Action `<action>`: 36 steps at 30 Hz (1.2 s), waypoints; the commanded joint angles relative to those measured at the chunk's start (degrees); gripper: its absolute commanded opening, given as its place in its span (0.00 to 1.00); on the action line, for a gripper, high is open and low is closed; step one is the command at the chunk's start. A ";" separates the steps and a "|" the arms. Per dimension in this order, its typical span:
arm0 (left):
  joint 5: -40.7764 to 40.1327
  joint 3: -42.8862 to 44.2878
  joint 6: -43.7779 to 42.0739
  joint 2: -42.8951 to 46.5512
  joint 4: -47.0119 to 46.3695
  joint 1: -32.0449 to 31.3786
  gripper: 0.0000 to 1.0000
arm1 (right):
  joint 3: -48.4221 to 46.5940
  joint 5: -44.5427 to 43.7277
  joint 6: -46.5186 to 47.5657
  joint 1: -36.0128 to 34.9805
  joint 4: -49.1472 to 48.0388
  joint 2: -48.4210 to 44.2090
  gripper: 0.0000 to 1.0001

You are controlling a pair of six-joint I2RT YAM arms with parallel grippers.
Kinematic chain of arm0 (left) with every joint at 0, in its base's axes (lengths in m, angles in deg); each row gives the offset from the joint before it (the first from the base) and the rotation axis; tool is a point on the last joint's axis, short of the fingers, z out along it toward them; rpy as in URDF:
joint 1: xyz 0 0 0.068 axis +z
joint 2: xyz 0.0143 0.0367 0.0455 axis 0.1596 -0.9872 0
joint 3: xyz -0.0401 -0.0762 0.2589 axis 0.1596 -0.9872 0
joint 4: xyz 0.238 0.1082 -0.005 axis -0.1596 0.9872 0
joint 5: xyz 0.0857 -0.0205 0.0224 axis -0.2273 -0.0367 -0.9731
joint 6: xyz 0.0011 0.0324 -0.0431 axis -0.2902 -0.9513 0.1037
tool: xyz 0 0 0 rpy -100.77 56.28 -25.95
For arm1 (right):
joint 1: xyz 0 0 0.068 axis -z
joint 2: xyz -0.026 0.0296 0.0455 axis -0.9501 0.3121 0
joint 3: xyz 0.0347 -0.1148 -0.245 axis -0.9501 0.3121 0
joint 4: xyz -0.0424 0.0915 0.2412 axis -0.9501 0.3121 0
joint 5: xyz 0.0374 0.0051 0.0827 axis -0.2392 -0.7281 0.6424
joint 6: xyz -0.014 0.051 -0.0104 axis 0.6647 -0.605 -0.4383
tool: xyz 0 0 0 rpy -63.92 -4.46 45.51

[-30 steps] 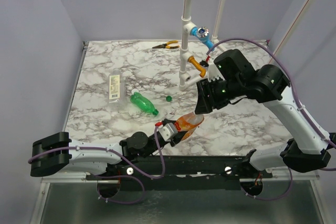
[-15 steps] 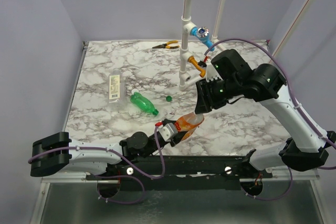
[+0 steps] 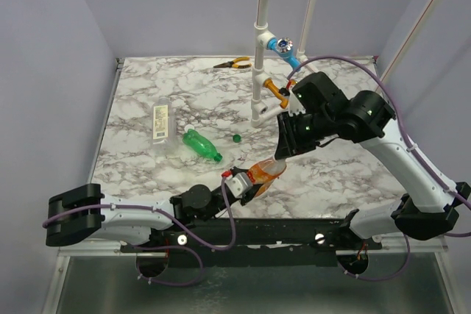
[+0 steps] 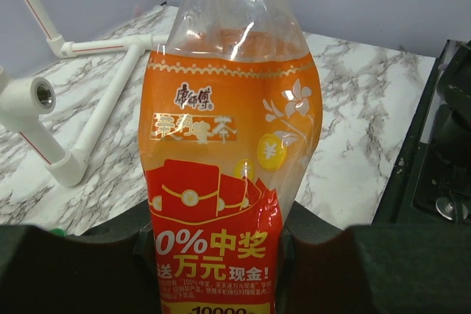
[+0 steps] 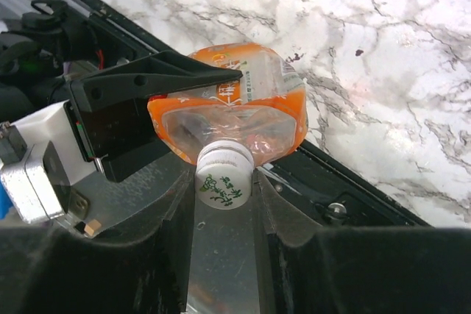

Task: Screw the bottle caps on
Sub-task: Screw the bottle cap onto the plastic bottle.

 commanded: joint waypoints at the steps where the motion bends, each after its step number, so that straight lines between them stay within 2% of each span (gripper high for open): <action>1: -3.63 3.07 -2.04 -1.87 -2.47 -0.44 0.00 | 2.21 -3.11 -6.27 -0.46 1.20 0.43 0.23; 5: -5.67 4.31 -3.51 -3.84 -5.02 -0.41 0.00 | 3.94 -4.06 -12.40 -0.42 1.14 0.04 0.21; 13: -6.85 5.28 -4.99 -6.21 -13.03 -0.50 0.00 | 11.79 -2.81 -23.03 -0.44 -6.24 -3.82 0.19; 21: -8.35 4.57 -5.39 -5.84 -17.60 -0.49 0.00 | 15.09 -5.17 -30.53 -0.40 -12.94 -5.46 0.18; 26: -8.35 4.14 -6.23 -5.42 -18.80 -0.49 0.00 | 15.95 -4.21 -32.51 -0.44 -17.18 -4.62 0.17; 30: -8.78 4.45 -7.16 -5.71 -18.90 -0.50 0.00 | 13.17 -5.47 -33.39 -0.44 -15.67 -2.62 0.17; 33: -7.59 4.02 -7.00 -5.64 -19.63 -0.53 0.00 | 13.56 -3.66 -33.42 -0.40 -17.42 -2.24 0.22; 36: -6.28 3.21 -7.23 -4.58 -20.12 -0.52 0.00 | 11.63 -3.78 -32.39 -0.44 -15.88 -1.47 0.22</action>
